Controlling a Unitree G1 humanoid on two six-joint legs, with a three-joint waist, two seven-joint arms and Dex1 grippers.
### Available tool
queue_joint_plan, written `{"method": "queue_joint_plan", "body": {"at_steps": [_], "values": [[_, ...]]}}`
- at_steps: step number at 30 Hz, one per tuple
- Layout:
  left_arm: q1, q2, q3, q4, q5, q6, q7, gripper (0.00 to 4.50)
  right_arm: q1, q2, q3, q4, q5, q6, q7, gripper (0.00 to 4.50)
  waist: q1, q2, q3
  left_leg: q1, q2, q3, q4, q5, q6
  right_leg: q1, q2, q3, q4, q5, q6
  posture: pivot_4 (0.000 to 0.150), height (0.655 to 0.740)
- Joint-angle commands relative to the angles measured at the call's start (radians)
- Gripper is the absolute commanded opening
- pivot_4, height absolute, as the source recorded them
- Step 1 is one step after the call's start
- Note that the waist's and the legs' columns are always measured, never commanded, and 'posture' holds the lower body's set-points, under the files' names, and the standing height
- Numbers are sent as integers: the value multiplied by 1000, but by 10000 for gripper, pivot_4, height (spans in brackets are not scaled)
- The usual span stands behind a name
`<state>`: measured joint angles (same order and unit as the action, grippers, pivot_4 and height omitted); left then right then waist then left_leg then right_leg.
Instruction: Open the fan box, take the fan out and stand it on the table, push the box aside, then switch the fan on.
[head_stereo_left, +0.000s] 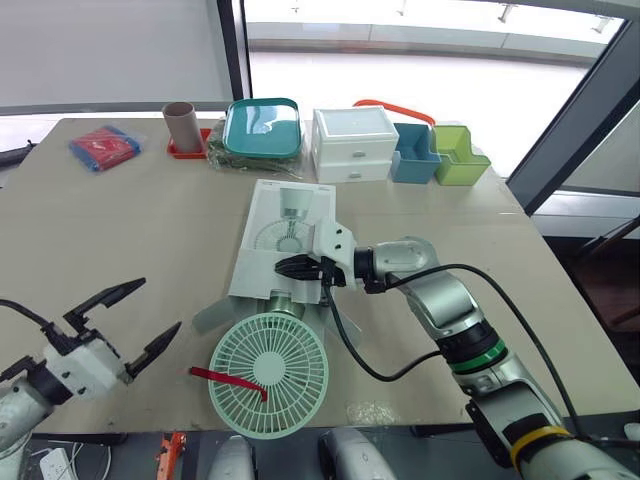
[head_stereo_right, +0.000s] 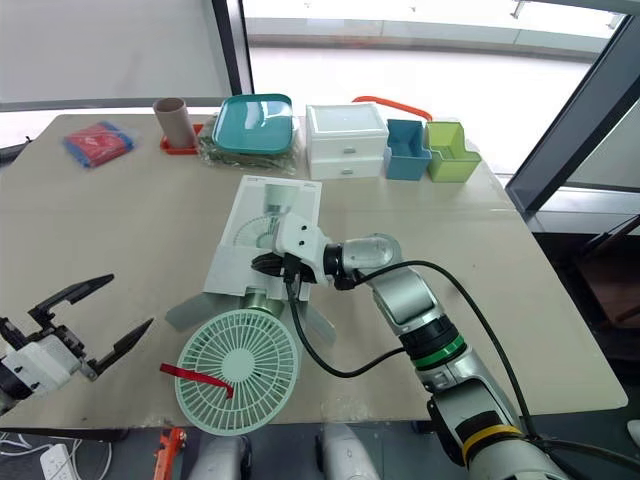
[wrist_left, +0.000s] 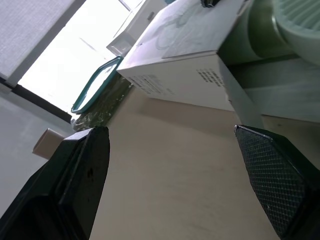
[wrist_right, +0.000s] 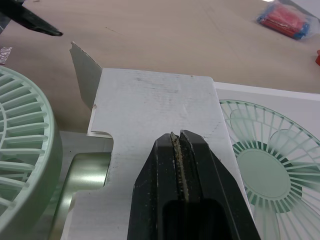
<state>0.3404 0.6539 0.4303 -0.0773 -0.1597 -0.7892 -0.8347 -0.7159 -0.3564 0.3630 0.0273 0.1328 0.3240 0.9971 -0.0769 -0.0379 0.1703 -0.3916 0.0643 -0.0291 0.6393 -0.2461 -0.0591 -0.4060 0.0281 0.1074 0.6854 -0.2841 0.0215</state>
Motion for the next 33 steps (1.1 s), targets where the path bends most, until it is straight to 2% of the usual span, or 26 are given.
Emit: {"method": "queue_joint_plan", "body": {"at_steps": [1, 3, 7, 12, 24, 33], "values": [[77, 76, -30, 40, 22, -212, -64, 44405, 14, -3, -1, -9, -4, 4, 1, 0, 0, 0, 0, 0, 0, 0, 0, 0, 0, 0, 0, 0, 0, 0, 0, 1500, 7400], [100, 103, -54, 64, 26, -266, -67, 44405, 15, -1, 1, -10, -6, 3, -1, 0, 0, 1, 0, 0, 0, 1, 0, 0, 0, 0, 0, 1, 0, 0, 0, 1500, 7400], [62, 137, -84, 121, 115, -436, -47, 44405, 19, 5, 4, -13, -4, 6, -3, 0, 1, 1, 1, 0, 0, 1, 0, 0, 0, 0, 0, 0, 0, 0, 0, 1500, 7400], [-27, 110, -121, 100, 207, -502, 16, 44405, 28, 5, 5, -19, -5, 9, -3, 0, 2, 1, 0, 0, 0, 1, 0, 0, 0, 0, 0, 0, 0, 0, 0, 1500, 7400], [-203, 83, -151, 221, 481, -712, 160, 44405, 42, -1, 1, -43, -8, 24, -13, 0, 1, 1, 0, 0, 0, 1, 0, 0, 0, 0, 0, 0, 0, 0, 0, 1500, 7400], [-300, -16, -106, 289, 617, -825, 260, 44405, 52, -12, -6, -67, -8, 45, -20, 0, 2, 2, -1, 0, 0, 1, 0, 0, 0, 0, -1, 0, 0, 0, 0, 1500, 7400]]}}
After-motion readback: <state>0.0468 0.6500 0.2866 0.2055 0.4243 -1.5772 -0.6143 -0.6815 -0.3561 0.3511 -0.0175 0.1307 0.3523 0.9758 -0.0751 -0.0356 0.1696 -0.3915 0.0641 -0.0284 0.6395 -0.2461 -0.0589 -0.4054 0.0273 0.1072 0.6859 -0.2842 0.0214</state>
